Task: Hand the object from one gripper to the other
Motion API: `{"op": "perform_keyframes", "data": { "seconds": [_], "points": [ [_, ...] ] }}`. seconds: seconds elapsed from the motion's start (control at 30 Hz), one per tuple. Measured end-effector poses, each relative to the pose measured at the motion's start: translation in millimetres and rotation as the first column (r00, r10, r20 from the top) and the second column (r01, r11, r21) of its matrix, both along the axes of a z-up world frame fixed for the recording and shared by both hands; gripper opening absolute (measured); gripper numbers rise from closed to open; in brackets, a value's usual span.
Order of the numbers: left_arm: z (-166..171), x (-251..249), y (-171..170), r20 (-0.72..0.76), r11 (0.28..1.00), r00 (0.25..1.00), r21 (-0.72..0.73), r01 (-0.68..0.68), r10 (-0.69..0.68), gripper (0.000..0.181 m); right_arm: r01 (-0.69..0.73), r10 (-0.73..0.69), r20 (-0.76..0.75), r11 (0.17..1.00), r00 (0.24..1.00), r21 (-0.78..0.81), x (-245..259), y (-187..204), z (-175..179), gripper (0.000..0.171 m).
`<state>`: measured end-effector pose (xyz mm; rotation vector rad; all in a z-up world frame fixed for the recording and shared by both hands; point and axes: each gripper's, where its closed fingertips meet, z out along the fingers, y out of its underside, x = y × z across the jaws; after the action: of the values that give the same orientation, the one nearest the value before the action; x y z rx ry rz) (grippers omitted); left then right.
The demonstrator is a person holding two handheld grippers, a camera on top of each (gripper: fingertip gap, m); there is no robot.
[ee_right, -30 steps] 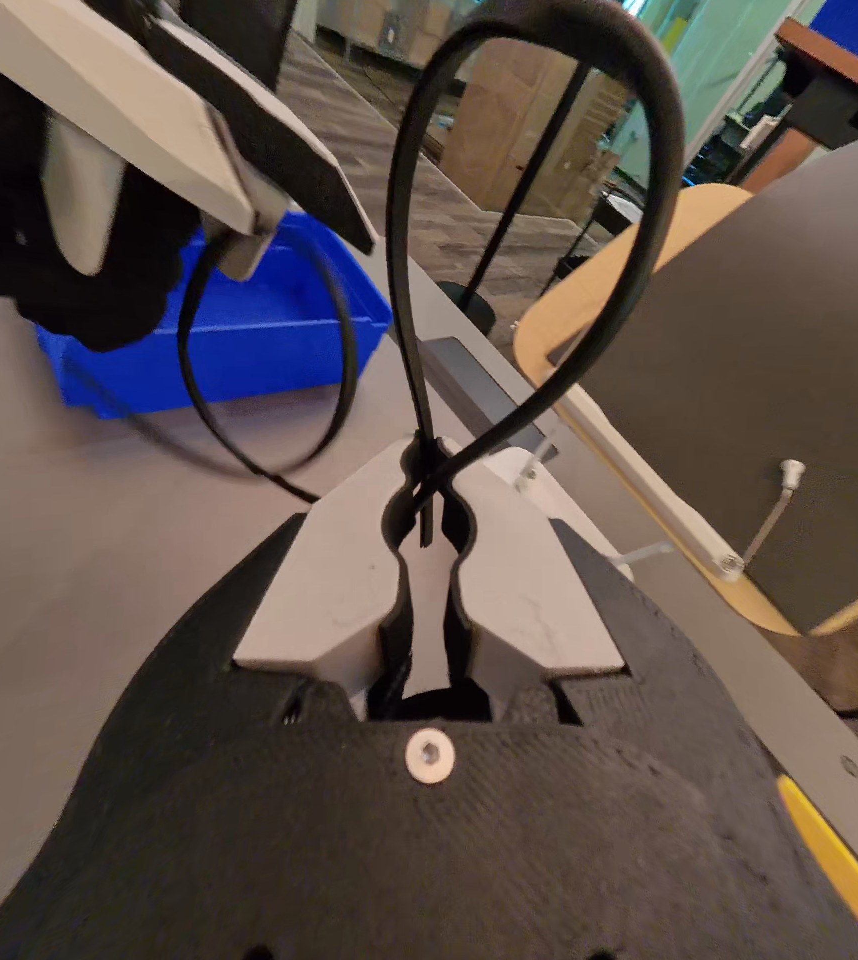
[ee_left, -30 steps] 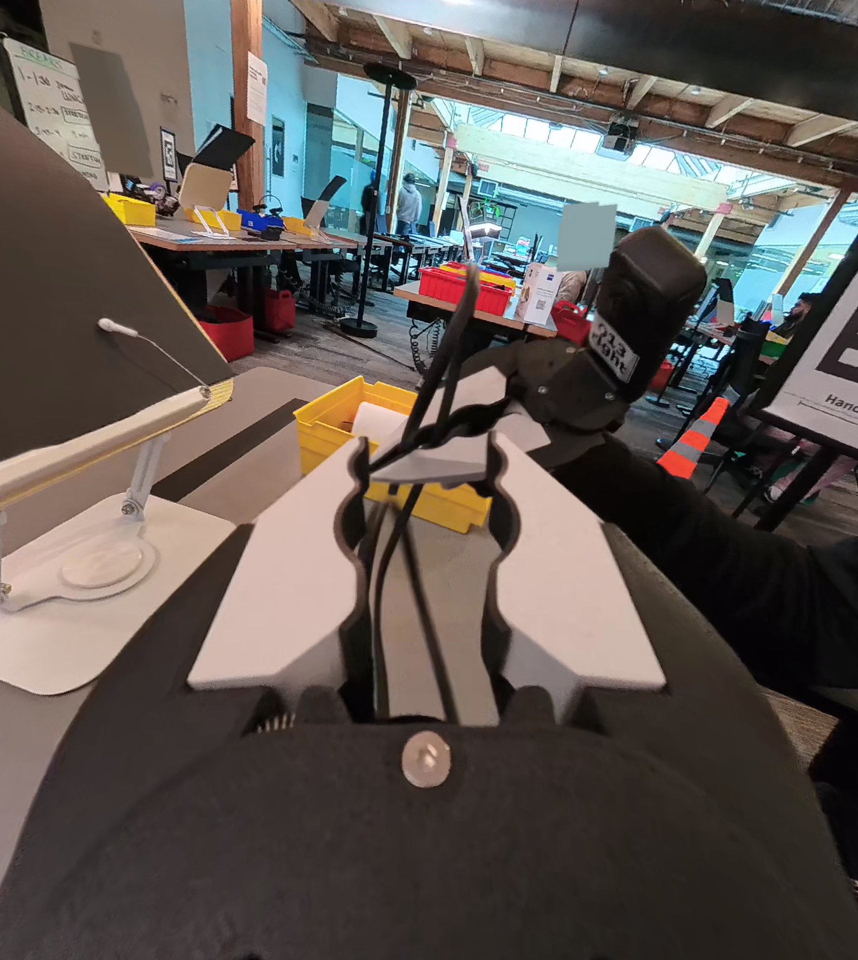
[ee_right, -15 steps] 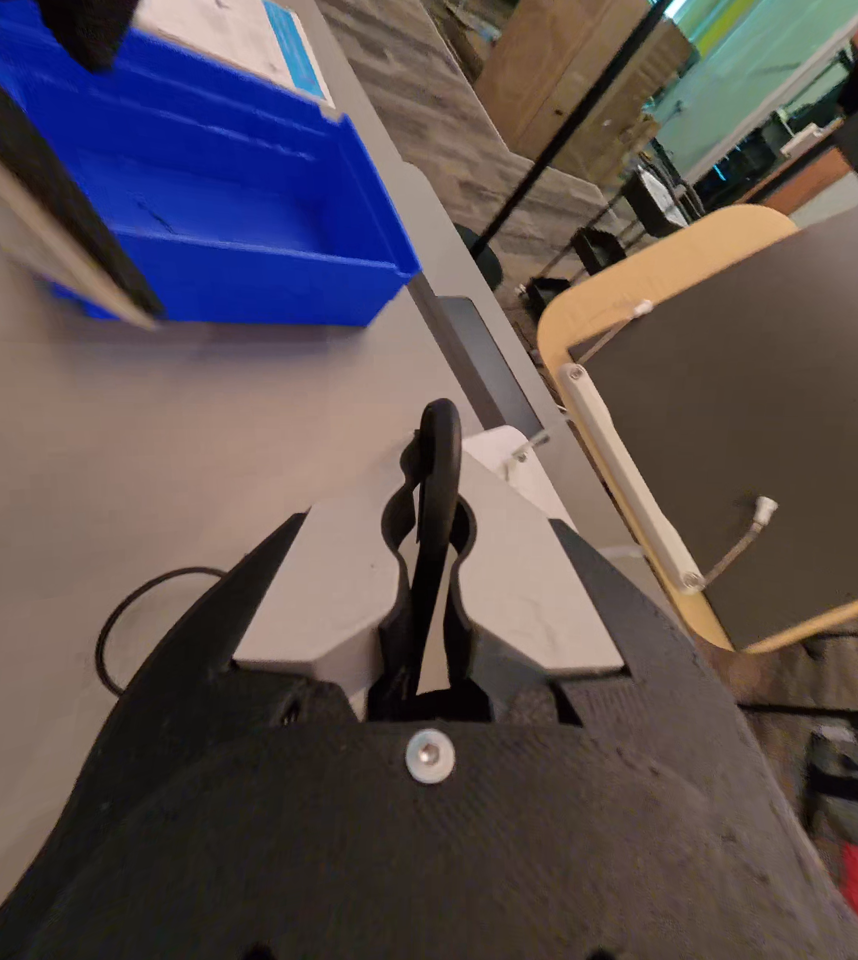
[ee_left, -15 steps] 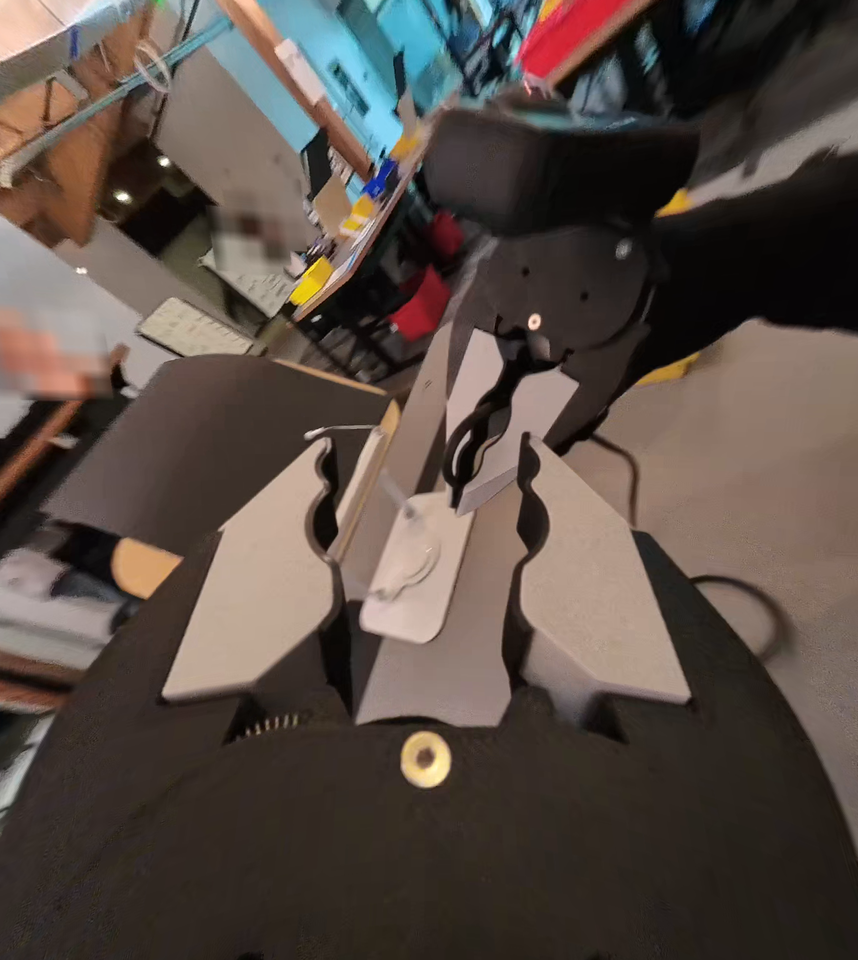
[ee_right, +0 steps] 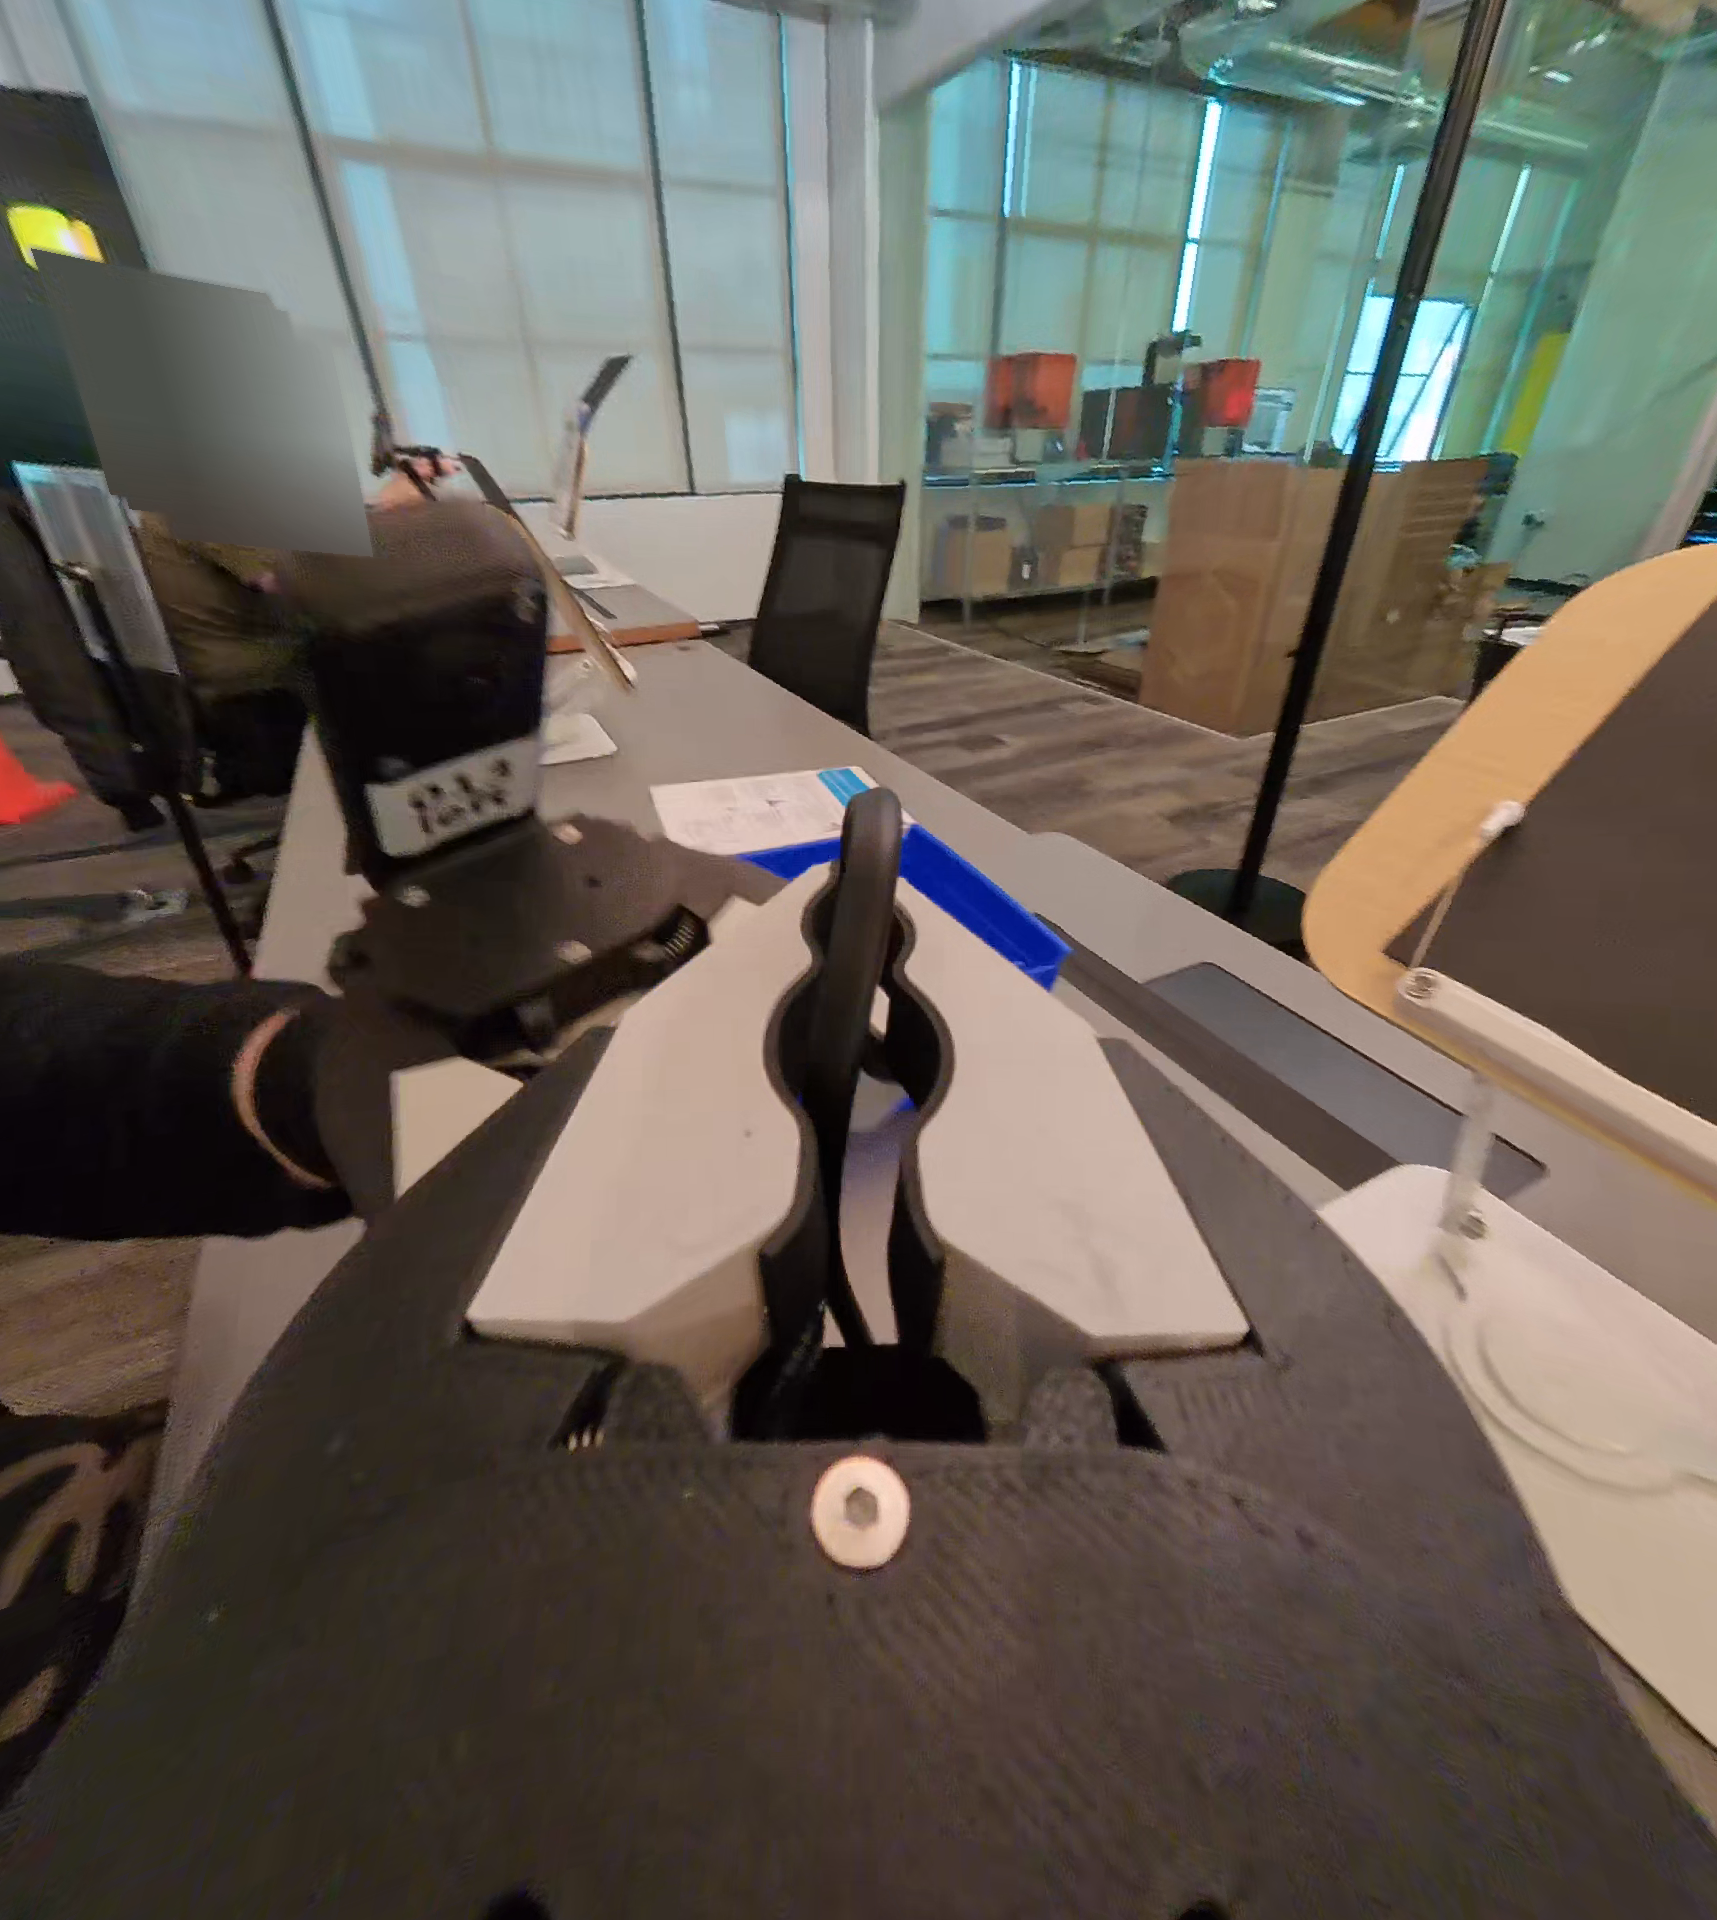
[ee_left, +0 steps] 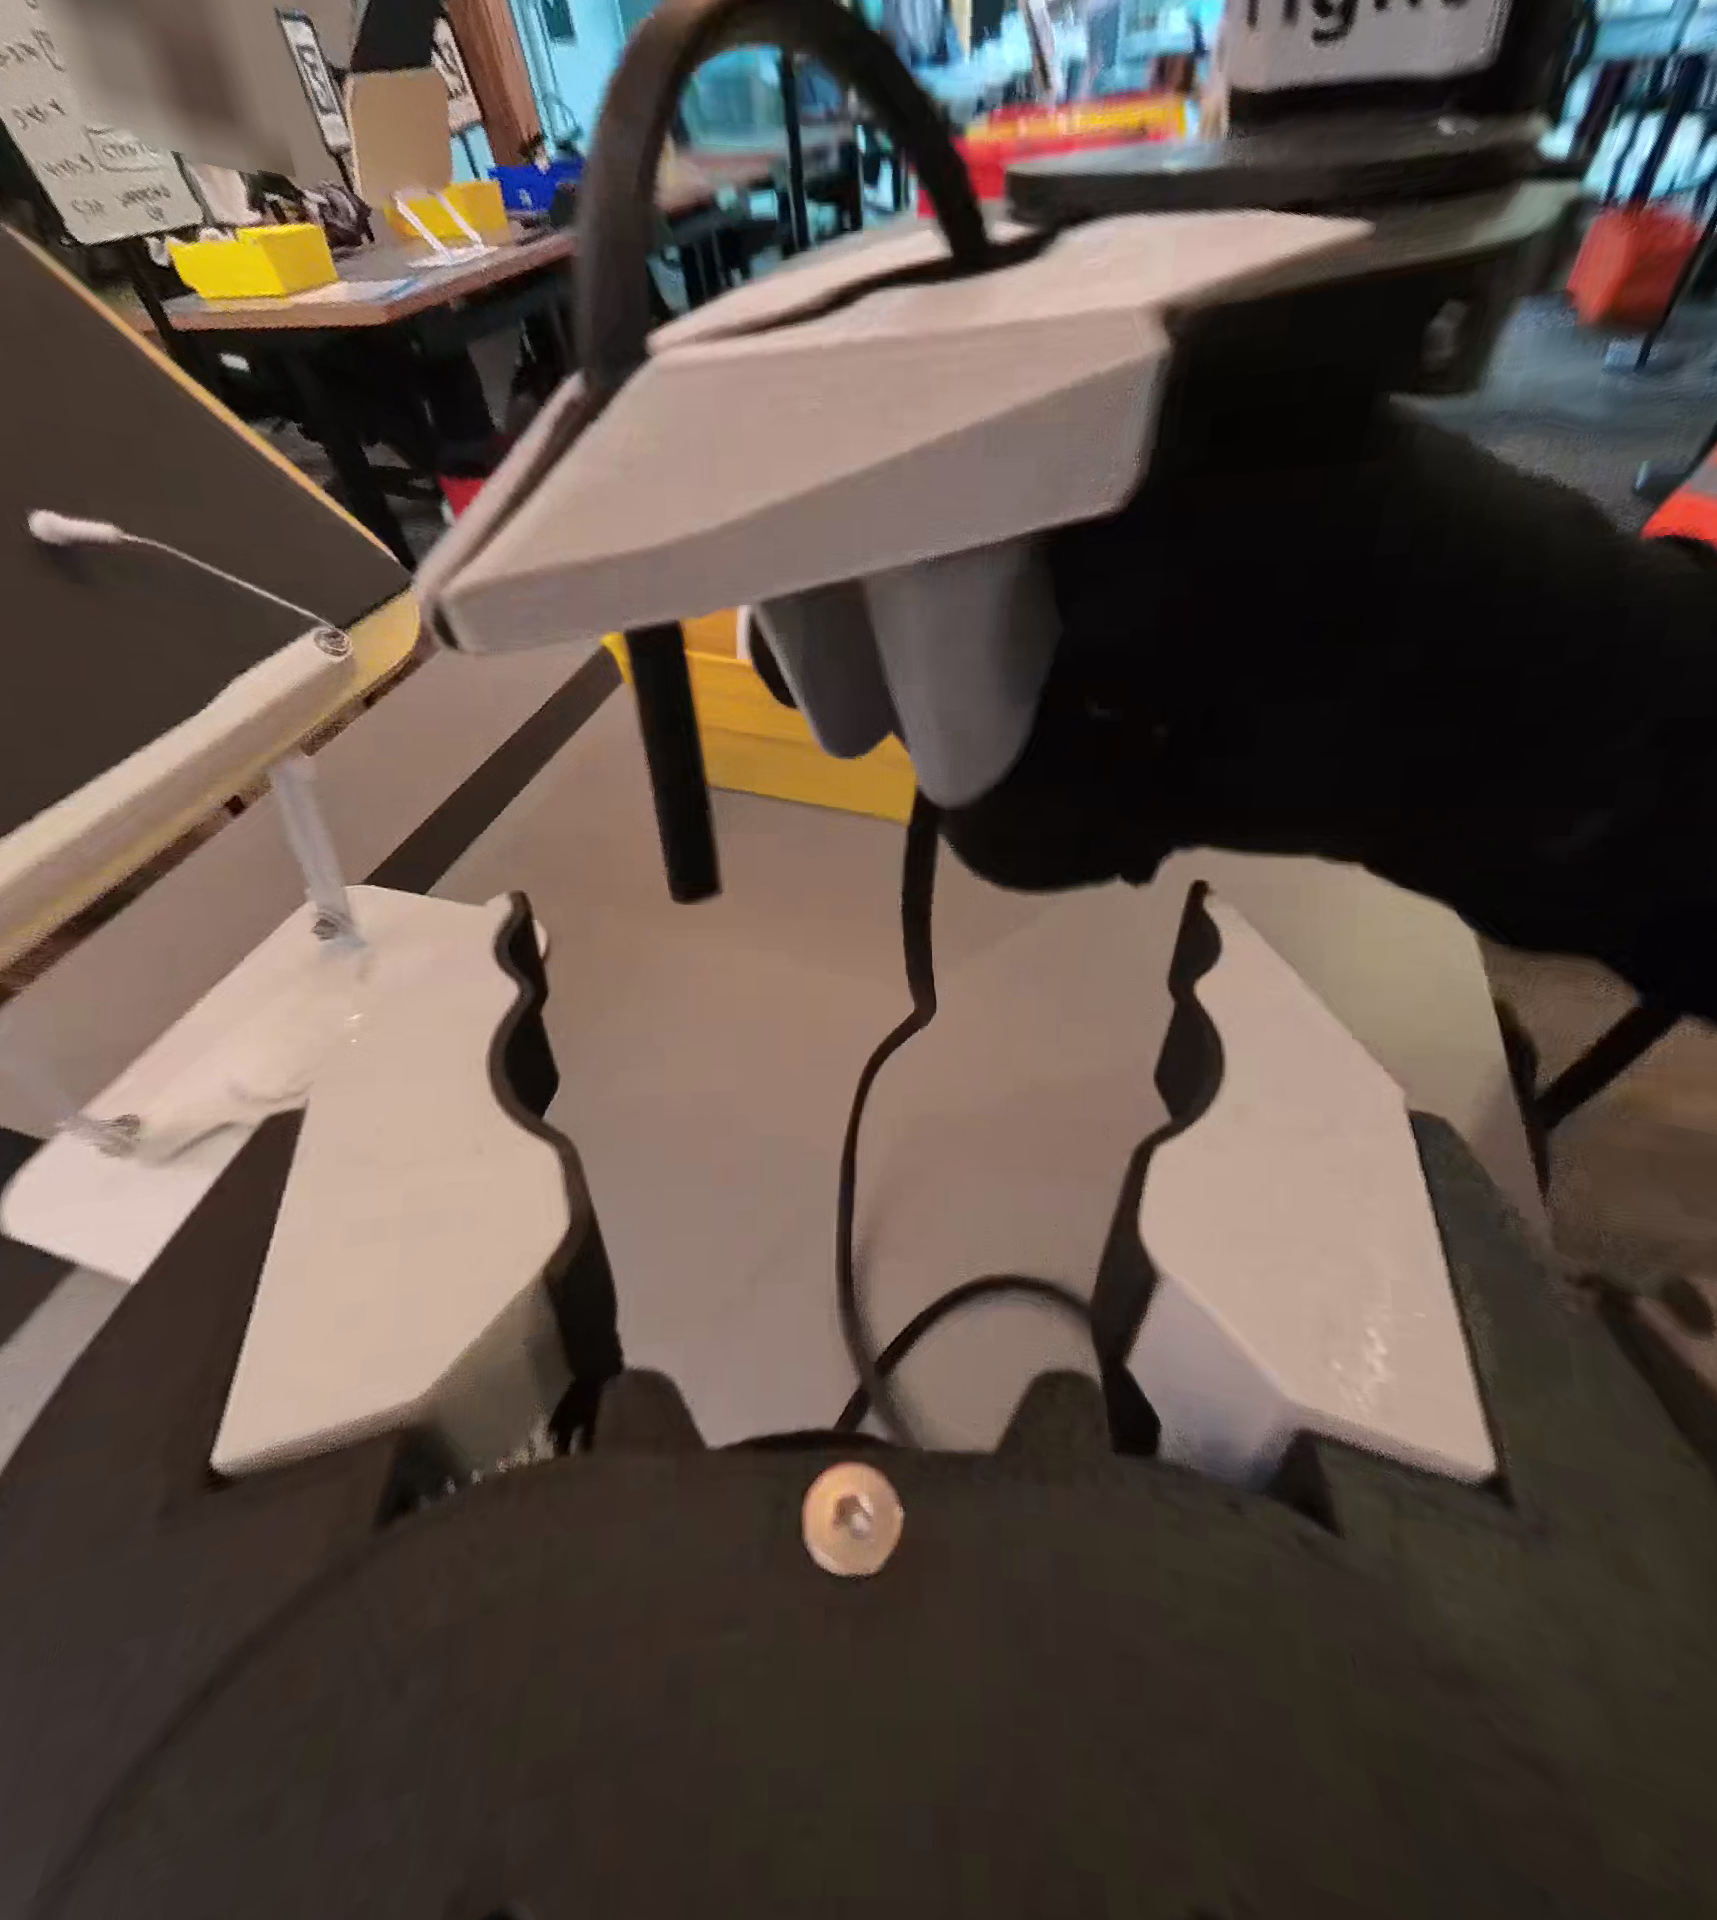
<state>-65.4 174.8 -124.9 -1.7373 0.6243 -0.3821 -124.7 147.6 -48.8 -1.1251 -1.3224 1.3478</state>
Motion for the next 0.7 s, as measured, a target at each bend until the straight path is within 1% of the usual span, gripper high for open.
{"op": "perform_keyframes", "data": {
  "seconds": [0.07,0.1,0.2,0.27,0.3,0.33,0.4,0.43,0.47,0.53,0.57,0.63,0.7],
  "points": [
    [-2,3,3,0.066,1.000,0.998,0.001,0.011,-0.011,0.110,-0.039,0.038,-0.008,0.999,0.999,-0.019,-3,-9,0,0.000],
    [-3,8,-1,0.079,0.999,0.996,-0.003,0.044,-0.044,0.100,-0.039,0.039,-0.004,0.999,0.999,-0.017,-4,-11,-1,0.001],
    [0,19,-13,0.122,0.989,0.981,0.033,0.146,-0.149,0.061,-0.057,0.057,-0.003,0.998,0.998,-0.003,-4,-14,-1,0.001],
    [1,29,-21,0.167,0.973,0.959,0.023,0.230,-0.230,0.044,-0.080,0.080,-0.007,0.997,0.997,-0.024,-3,-16,1,0.001],
    [2,34,-26,0.203,0.959,0.938,0.012,0.284,-0.281,0.032,-0.101,0.101,-0.004,0.994,0.995,-0.035,-2,-18,1,0.000],
    [3,37,-29,0.244,0.947,0.918,0.006,0.321,-0.313,0.027,-0.128,0.128,0.000,0.991,0.992,-0.048,-1,-22,2,0.000],
    [4,41,-32,0.314,0.932,0.884,0.006,0.362,-0.345,0.025,-0.184,0.184,-0.007,0.980,0.983,-0.078,3,-28,4,0.000],
    [4,40,-32,0.337,0.929,0.874,0.006,0.369,-0.349,0.017,-0.208,0.208,-0.007,0.974,0.978,-0.091,5,-31,5,0.000],
    [5,40,-35,0.353,0.921,0.860,0.013,0.390,-0.369,0.003,-0.219,0.219,-0.010,0.971,0.976,-0.098,6,-32,6,0.000],
    [10,40,-39,0.398,0.909,0.830,0.027,0.415,-0.391,0.003,-0.225,0.226,-0.010,0.968,0.974,-0.111,7,-32,7,0.000],
    [11,41,-40,0.391,0.906,0.830,0.029,0.421,-0.398,0.003,-0.222,0.223,-0.002,0.970,0.975,-0.104,7,-31,6,0.000],
    [11,40,-40,0.360,0.909,0.845,0.019,0.416,-0.394,0.003,-0.210,0.210,-0.003,0.974,0.978,-0.082,9,-29,8,0.000],
    [13,33,-37,0.321,0.925,0.873,0.030,0.378,-0.367,0.003,-0.182,0.182,0.001,0.981,0.983,-0.067,12,-22,10,0.000]
  ]
}}
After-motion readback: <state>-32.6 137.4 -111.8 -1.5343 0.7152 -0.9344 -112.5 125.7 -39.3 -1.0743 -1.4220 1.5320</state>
